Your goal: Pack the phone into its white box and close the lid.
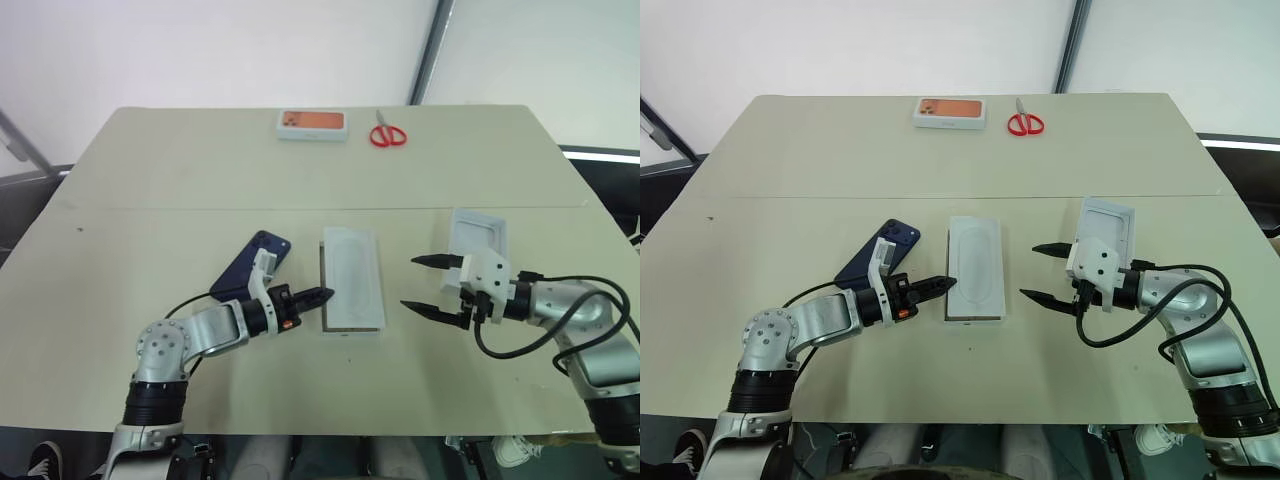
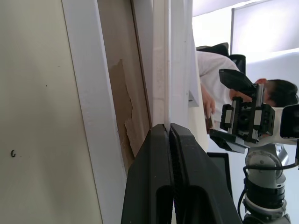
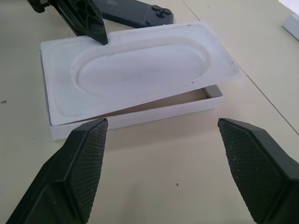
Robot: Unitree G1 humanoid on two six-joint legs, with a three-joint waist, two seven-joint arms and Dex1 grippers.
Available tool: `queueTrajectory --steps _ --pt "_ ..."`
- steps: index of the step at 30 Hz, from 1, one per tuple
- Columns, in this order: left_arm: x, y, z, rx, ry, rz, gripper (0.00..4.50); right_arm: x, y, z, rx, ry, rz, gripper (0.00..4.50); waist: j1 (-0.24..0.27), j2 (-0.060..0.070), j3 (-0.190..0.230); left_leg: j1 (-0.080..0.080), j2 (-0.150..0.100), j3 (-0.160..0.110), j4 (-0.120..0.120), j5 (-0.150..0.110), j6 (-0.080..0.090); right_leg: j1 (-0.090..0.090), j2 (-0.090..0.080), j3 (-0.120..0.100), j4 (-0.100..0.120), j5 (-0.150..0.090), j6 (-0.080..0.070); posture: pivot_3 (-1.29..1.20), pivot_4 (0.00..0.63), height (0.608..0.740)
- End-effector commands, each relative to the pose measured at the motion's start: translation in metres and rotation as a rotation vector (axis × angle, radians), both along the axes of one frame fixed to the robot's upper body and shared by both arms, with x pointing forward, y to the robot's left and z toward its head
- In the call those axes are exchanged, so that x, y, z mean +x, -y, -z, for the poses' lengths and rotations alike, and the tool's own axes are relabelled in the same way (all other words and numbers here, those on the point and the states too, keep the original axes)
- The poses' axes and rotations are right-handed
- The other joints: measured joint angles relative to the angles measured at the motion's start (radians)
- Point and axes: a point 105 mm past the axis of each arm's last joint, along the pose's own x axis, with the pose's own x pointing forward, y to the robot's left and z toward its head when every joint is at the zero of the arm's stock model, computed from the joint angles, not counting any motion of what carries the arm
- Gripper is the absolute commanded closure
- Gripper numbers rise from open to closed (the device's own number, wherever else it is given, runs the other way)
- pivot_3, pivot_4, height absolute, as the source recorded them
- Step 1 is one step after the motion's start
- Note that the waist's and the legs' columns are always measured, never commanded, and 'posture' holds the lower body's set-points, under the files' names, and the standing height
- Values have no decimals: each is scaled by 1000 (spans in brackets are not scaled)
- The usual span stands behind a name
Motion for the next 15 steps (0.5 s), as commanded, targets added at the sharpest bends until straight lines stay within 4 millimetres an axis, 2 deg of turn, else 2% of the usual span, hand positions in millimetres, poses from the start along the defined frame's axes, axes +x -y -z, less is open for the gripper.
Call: queueTrajectory --steps 1,5,8,14,15 --pt "-1 -1 -5 -15 21 -12 4500 2 -1 -5 -2 38 -5 560 0 0 0 0 0 0 0 0 0 0 0 0 0 0 0 0 150 740" --pt "-1 0 -5 -22 19 -11 4500 4 0 -5 -7 43 -3 560 0 0 0 0 0 0 0 0 0 0 0 0 0 0 0 0 150 740" --pt "-1 1 -5 -20 20 -7 3528 5 1 -4 -20 50 1 490 0 0 0 0 0 0 0 0 0 0 0 0 0 0 0 0 150 740" --pt "-1 0 -10 -22 35 -2 574 5 2 -2 -26 46 4 490 0 0 0 0 0 0 0 0 0 1 0 0 0 0 0 0 150 740" --pt "0 -2 -14 -35 44 -4 574 6 2 -1 -27 46 4 490 0 0 0 1 0 0 0 0 0 1 0 0 0 0 0 0 150 740"
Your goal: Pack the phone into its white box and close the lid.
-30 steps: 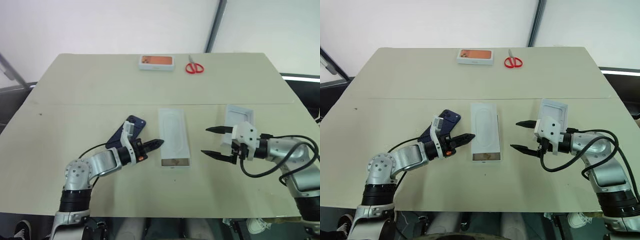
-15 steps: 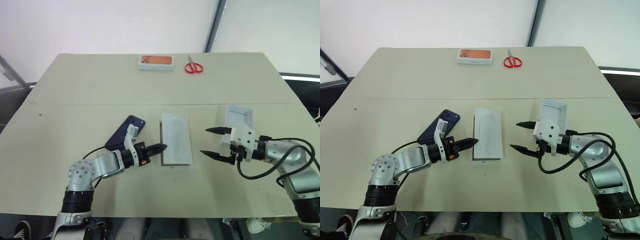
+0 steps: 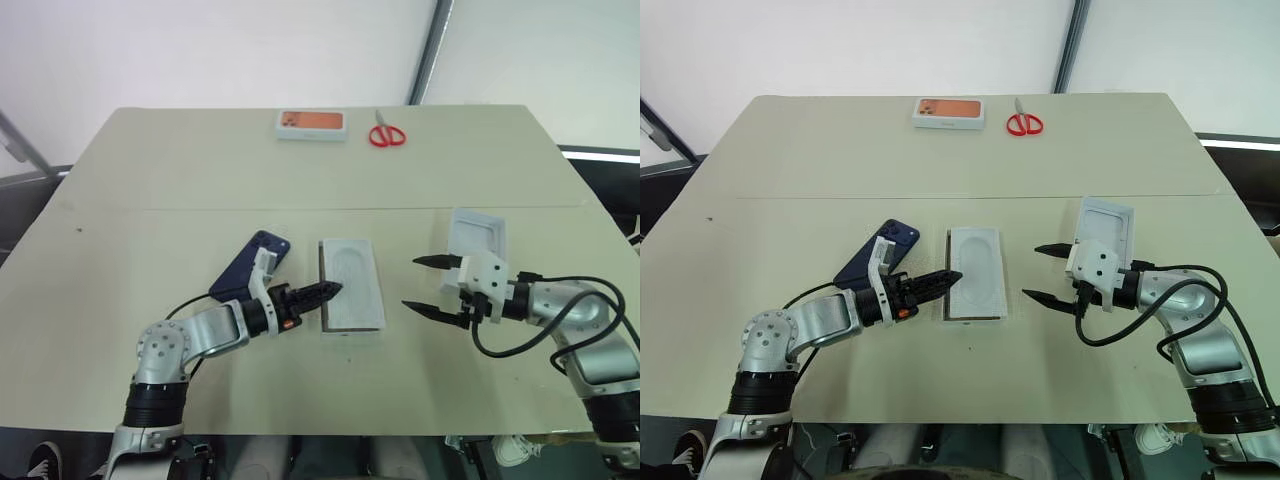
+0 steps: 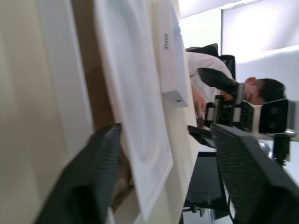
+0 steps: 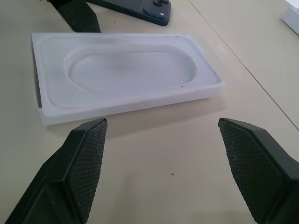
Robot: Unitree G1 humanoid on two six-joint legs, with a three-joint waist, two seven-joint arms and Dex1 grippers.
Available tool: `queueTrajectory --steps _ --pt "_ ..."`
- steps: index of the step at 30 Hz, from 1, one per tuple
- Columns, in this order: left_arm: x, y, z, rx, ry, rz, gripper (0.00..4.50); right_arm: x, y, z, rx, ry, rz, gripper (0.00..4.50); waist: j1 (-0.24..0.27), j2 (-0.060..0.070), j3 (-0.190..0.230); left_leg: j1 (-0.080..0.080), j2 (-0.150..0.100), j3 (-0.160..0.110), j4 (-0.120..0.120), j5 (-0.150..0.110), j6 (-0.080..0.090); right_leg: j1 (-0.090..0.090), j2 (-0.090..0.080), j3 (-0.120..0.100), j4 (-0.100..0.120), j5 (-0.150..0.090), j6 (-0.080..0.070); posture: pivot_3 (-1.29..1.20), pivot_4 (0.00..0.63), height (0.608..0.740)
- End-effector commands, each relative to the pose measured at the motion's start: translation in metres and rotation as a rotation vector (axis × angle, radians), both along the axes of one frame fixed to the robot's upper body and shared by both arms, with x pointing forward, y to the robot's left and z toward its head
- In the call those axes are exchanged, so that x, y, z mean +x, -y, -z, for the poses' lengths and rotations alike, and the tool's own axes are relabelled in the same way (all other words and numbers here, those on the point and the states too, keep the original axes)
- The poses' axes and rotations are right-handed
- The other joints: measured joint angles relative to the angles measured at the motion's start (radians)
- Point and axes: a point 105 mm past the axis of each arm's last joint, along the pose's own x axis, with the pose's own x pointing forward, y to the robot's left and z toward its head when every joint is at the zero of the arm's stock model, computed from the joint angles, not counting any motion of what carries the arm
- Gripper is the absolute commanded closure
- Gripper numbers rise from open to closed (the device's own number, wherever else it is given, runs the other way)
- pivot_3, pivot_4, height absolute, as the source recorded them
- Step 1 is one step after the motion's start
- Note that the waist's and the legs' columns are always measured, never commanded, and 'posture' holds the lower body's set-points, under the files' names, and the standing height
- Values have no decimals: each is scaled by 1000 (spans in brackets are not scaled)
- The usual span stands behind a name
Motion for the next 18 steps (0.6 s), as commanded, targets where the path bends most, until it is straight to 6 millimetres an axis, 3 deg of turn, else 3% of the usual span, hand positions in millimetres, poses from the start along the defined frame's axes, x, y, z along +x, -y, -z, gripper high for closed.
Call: queueTrajectory --steps 1,18 --pt "2 -7 -7 -3 20 -24 574 2 -2 -7 3 41 -10 490 0 0 0 0 0 0 0 0 0 0 0 0 0 0 0 0 150 740" --pt "6 -29 -41 47 185 -49 574 16 -15 -18 42 69 -10 490 -1 0 0 -1 0 0 -1 0 0 -1 0 0 0 0 0 0 150 740"
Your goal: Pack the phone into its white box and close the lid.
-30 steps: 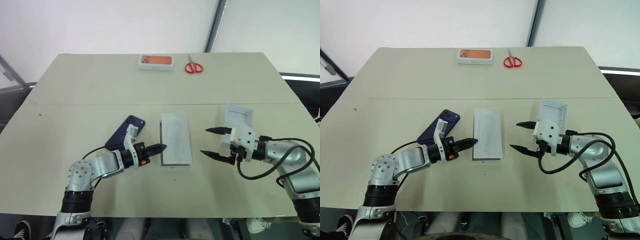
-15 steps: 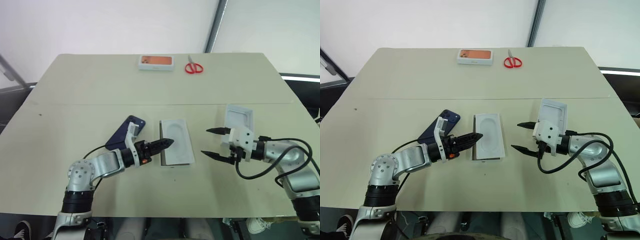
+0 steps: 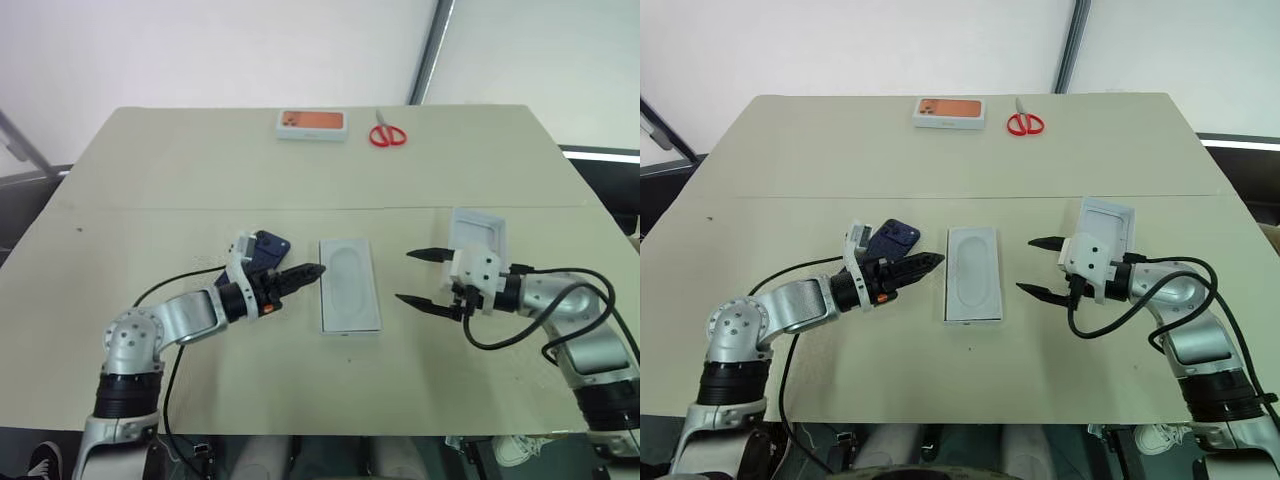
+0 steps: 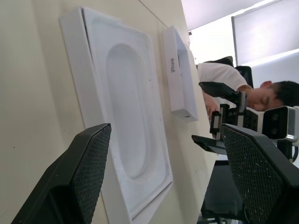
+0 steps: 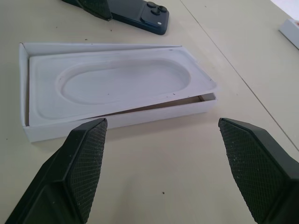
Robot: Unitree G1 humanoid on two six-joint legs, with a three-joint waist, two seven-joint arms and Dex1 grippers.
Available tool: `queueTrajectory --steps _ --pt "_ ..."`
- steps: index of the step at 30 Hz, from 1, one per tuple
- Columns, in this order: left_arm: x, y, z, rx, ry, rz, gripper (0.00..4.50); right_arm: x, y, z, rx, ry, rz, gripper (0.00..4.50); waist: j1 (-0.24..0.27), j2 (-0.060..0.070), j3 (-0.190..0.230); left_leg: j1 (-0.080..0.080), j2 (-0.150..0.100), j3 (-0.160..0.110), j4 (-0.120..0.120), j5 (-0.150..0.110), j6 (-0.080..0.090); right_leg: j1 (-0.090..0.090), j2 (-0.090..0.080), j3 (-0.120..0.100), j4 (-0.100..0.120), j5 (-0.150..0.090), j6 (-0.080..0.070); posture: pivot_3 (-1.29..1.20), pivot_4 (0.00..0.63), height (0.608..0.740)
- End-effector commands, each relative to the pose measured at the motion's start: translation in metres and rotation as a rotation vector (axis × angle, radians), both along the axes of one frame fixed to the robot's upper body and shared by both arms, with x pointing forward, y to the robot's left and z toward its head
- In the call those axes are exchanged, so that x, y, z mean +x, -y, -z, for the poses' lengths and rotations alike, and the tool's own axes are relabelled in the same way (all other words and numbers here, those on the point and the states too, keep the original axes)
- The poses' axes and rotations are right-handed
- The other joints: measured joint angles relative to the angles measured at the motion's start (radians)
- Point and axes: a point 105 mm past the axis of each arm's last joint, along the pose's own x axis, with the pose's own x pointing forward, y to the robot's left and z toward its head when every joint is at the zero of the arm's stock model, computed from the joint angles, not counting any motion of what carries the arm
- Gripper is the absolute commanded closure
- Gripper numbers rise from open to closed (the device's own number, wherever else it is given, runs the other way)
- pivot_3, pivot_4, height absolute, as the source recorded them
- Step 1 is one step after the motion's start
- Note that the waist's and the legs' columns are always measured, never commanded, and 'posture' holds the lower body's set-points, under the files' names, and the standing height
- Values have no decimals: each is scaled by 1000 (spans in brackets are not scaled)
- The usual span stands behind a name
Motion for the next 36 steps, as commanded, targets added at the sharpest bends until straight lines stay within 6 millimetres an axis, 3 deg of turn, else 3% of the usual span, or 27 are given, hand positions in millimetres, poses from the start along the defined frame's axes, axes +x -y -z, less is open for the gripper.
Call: queueTrajectory --steps 1,4,8,12,14,16,18,27,32,36 --pt "-2 -5 -25 0 163 0 574 8 -8 -16 45 48 8 490 -1 0 0 0 0 0 0 0 0 0 0 0 0 0 0 0 150 740" --pt "5 -26 -42 116 395 -48 574 11 -24 -26 102 44 -4 490 -8 0 0 -1 1 1 -1 0 -1 -2 1 0 0 0 0 0 150 740" --pt "9 -60 -60 176 610 -58 509 15 -46 -26 87 54 -23 2226 -9 1 0 -3 1 1 -4 1 -2 -6 1 1 1 -1 -3 0 150 740" --pt "9 -76 -60 270 747 -26 509 23 -59 -19 37 52 -12 4333 -4 1 0 -7 0 1 -3 1 -2 -13 0 1 0 -1 -4 0 150 740" --pt "7 -80 -54 301 754 14 509 27 -65 -15 7 57 -3 4424 -1 1 1 -7 0 1 -3 1 -2 -13 0 1 0 -1 -4 0 150 740" --pt "-5 -83 -58 208 729 50 509 28 -82 -15 18 59 -31 4424 -3 1 1 -7 1 1 -3 1 -2 -13 0 1 0 -1 -4 0 150 740" --pt "-10 -86 -59 244 810 44 509 32 -91 -6 -72 97 -39 4424 -10 2 1 -7 1 1 -3 1 -2 -13 0 1 1 0 -2 0 150 740" --pt "-12 -84 -43 323 843 32 509 36 -94 27 -319 173 -102 4424 -9 2 1 -7 1 1 -2 1 -2 -14 1 1 1 1 -1 0 150 740" --pt "-10 -81 -41 328 849 31 509 22 -105 32 -307 153 -187 4424 -10 2 1 -7 1 0 -2 2 -2 -14 1 0 2 1 -1 0 150 740" --pt "-8 -80 -41 331 854 17 509 24 -107 33 -293 155 -173 4424 -17 2 1 -7 1 0 -2 2 -2 -14 2 0 3 1 -1 0 150 740"
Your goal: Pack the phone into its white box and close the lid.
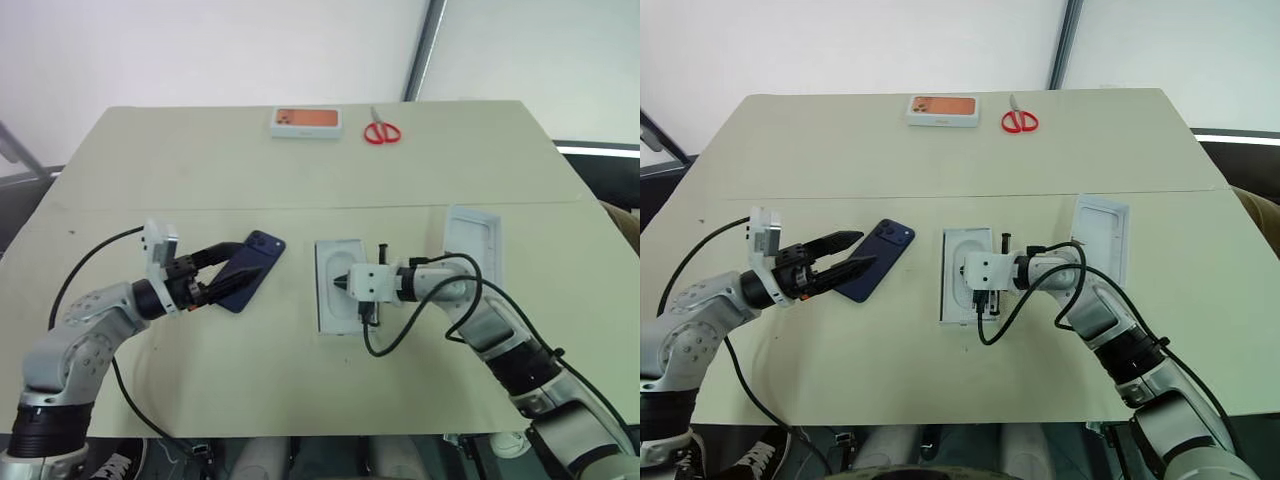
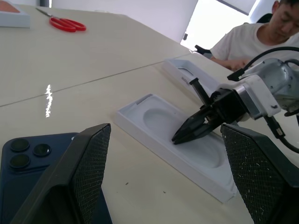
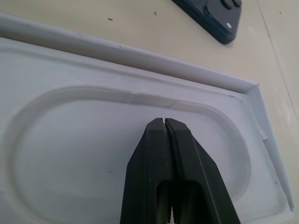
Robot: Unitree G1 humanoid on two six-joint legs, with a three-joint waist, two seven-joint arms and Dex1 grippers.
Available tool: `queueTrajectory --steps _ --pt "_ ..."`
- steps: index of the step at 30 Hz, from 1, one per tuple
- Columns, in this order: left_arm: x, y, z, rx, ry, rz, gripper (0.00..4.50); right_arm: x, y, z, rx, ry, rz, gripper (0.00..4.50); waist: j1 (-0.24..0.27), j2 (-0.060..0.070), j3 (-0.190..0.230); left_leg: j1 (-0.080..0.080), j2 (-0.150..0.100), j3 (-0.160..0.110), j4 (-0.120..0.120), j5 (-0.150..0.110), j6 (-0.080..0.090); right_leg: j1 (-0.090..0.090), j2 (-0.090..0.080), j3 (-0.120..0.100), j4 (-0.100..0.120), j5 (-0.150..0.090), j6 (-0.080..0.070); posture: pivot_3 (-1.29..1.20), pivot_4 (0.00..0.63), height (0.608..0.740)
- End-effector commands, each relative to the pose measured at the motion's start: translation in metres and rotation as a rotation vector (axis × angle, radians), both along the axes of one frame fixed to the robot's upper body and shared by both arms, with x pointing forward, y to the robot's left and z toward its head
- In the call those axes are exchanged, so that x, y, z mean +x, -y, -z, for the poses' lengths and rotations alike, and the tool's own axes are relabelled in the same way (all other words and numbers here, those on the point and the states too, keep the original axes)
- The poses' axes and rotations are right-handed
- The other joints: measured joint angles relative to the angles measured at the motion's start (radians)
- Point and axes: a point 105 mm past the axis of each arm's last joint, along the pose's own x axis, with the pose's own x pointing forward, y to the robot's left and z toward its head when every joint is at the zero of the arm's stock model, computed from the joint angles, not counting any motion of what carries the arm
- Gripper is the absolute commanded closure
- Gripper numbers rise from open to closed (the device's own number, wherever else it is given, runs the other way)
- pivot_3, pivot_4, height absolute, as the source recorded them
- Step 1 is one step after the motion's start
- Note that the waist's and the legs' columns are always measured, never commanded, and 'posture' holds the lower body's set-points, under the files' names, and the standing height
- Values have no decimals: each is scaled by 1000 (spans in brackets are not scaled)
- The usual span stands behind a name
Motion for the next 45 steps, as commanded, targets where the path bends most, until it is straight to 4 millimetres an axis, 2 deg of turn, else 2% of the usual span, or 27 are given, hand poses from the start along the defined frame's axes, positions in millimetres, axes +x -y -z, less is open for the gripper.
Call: queueTrajectory --steps 1,9,14,21,30,36,42,45 --pt "1 4 -13 4 72 0 509 1 -5 -4 17 30 -8 4424 -6 0 0 0 0 0 0 0 0 0 0 0 0 0 0 0 150 740" --pt "5 7 -13 0 77 -8 509 11 -6 -16 81 59 32 4424 -12 0 0 0 0 0 0 0 0 1 0 0 1 0 0 0 150 740" --pt "8 7 -12 2 78 -11 509 4 -14 -19 92 54 -12 4424 -12 0 0 0 0 0 0 0 -1 1 1 0 1 0 0 0 150 740" --pt "7 9 -14 7 85 -8 509 4 -18 0 -71 90 -51 4424 -13 0 0 0 0 0 0 0 -1 0 1 0 1 0 0 0 150 740" --pt "7 9 -11 17 82 -22 509 5 -31 -1 -83 100 -71 4424 -14 0 0 0 0 -1 0 1 -1 0 2 0 2 0 0 0 150 740" --pt "7 8 -10 19 84 -37 509 8 -20 1 -97 96 -50 4424 -13 0 0 1 0 0 0 1 -1 0 2 0 2 0 0 0 150 740" --pt "9 7 -8 28 76 -44 509 15 -13 -19 -39 102 -5 4424 -11 0 0 1 0 -1 1 1 -1 0 1 0 2 0 0 0 150 740" --pt "11 6 -8 27 74 -45 509 19 -11 -20 -54 125 5 4424 -12 0 0 1 0 -1 0 1 -1 0 1 0 2 0 0 0 150 740"
